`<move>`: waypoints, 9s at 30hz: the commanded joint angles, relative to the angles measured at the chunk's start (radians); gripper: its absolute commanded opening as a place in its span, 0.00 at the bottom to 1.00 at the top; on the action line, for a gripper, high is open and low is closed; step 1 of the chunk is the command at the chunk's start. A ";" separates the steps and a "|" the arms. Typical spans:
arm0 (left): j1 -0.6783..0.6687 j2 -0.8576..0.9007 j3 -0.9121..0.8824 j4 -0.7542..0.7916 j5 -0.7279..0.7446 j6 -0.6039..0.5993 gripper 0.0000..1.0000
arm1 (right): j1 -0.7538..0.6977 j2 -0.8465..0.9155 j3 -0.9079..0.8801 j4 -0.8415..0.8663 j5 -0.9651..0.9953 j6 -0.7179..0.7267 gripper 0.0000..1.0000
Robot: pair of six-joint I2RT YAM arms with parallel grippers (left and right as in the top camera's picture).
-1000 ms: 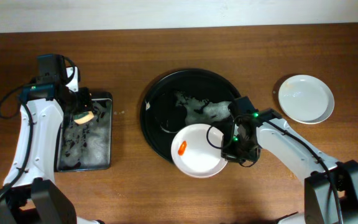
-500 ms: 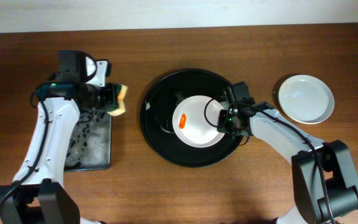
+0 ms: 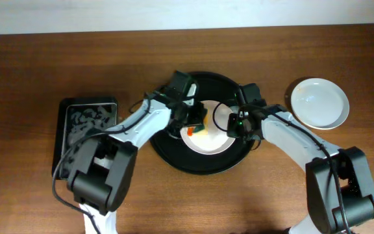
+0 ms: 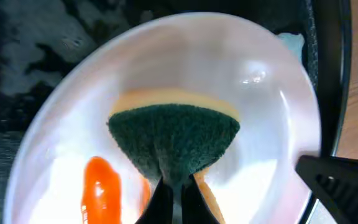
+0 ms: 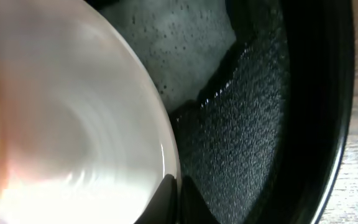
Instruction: Clean dirty plates on tray and stack at the side
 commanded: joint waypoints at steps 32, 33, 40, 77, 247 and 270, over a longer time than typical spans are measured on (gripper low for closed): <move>-0.055 0.113 0.315 -0.475 -0.613 0.064 0.00 | -0.001 -0.062 0.031 -0.007 -0.167 -0.182 0.36; -0.055 0.113 0.315 -0.475 -0.613 0.064 0.00 | -0.001 -0.055 0.031 0.005 -0.169 -0.160 0.42; -0.057 0.113 0.315 -0.473 -0.586 0.064 0.00 | 0.000 0.114 0.030 0.107 -0.262 -0.048 0.14; 0.059 0.088 0.342 -0.459 -0.529 0.080 0.00 | 0.374 -0.023 0.484 -0.592 1.235 -0.148 0.04; 0.467 -2.025 -1.364 0.408 -0.422 0.422 0.99 | -0.322 -1.751 -1.054 0.519 -0.139 -0.600 0.99; 0.467 -2.025 -1.364 0.408 -0.422 0.422 0.99 | -0.322 -1.751 -1.054 0.519 -0.139 -0.600 0.99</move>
